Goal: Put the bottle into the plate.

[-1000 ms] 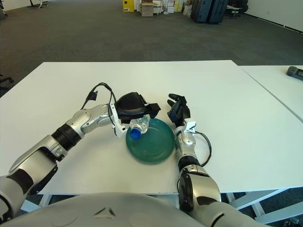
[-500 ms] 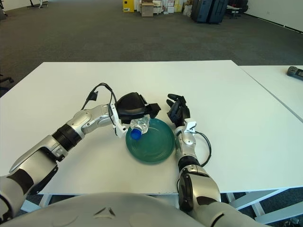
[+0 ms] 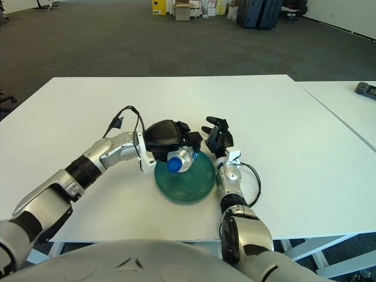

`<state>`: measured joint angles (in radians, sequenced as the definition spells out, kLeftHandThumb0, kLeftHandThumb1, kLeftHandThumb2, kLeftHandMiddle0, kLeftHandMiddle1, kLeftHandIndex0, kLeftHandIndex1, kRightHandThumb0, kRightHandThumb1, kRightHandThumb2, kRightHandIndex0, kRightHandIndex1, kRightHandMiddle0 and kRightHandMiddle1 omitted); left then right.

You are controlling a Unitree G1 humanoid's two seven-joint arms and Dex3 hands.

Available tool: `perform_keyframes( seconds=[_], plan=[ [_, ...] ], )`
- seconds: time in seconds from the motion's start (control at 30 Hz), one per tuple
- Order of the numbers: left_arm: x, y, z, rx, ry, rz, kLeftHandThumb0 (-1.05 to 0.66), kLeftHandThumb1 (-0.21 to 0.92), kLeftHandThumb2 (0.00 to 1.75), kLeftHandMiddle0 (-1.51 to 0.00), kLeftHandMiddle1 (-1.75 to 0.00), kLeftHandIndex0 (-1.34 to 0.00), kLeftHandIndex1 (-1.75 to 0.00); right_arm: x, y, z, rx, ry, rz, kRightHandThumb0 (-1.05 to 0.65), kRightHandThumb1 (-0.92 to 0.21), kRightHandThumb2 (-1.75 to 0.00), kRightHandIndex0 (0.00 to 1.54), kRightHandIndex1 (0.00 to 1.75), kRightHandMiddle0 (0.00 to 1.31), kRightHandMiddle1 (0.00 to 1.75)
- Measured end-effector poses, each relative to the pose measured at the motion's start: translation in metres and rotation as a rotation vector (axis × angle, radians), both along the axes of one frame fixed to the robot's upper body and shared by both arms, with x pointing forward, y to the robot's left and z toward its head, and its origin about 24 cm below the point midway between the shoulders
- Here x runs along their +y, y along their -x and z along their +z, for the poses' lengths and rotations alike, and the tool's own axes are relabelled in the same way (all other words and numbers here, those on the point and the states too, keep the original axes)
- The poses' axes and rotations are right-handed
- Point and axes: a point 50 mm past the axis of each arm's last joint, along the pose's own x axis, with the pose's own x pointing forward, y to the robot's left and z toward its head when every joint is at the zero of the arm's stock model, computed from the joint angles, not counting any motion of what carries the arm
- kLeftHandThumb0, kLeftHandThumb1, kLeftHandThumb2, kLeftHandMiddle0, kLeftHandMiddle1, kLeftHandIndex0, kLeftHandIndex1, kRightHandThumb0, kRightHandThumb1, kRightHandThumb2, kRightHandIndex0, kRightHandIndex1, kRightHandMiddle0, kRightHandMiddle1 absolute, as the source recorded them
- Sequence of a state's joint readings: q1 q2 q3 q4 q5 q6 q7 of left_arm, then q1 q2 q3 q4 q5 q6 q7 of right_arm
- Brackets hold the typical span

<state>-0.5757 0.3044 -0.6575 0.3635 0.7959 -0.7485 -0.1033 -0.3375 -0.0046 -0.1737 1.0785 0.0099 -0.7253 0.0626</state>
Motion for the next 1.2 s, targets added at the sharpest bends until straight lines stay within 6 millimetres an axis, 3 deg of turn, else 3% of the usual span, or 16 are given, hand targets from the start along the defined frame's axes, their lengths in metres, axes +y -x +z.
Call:
perform_keyframes(
  seconds=[0.1,0.23,0.6,0.87,1.2],
  plan=[
    [0.003,0.001,0.007,-0.016,-0.028,-0.015,-1.02,0.92,0.80,-0.07,-0.12,0.00,-0.52,0.003,0.001,0.001,-0.015,0.034,0.018,-0.93,-0.92,-0.88,0.28,0.27,0.00,0.71],
    [0.007,0.001,0.019,-0.036,-0.039,-0.019,-1.04,0.92,0.85,-0.03,-0.06,0.00,-0.45,0.006,0.001,0.005,-0.044,0.052,0.013,-0.95,-0.92,-0.90,0.27,0.17,0.00,0.59],
    [0.008,0.000,0.032,-0.054,-0.060,-0.020,-1.05,0.92,0.84,-0.03,-0.03,0.00,-0.52,0.014,0.003,0.017,-0.162,0.110,0.094,-0.95,-0.92,-1.03,0.17,0.05,0.00,0.31],
    [0.010,-0.002,0.032,-0.054,-0.068,-0.012,-1.04,0.92,0.83,-0.04,-0.02,0.00,-0.57,0.013,0.003,0.018,-0.163,0.122,0.093,-0.94,-0.92,-1.08,0.13,0.02,0.00,0.23],
    [0.011,-0.002,0.033,-0.055,-0.064,-0.006,-1.01,0.92,0.86,-0.10,-0.04,0.00,-0.65,0.015,0.008,0.019,-0.141,0.187,0.051,-0.93,-0.92,-1.09,0.17,0.03,0.00,0.25]
  ],
)
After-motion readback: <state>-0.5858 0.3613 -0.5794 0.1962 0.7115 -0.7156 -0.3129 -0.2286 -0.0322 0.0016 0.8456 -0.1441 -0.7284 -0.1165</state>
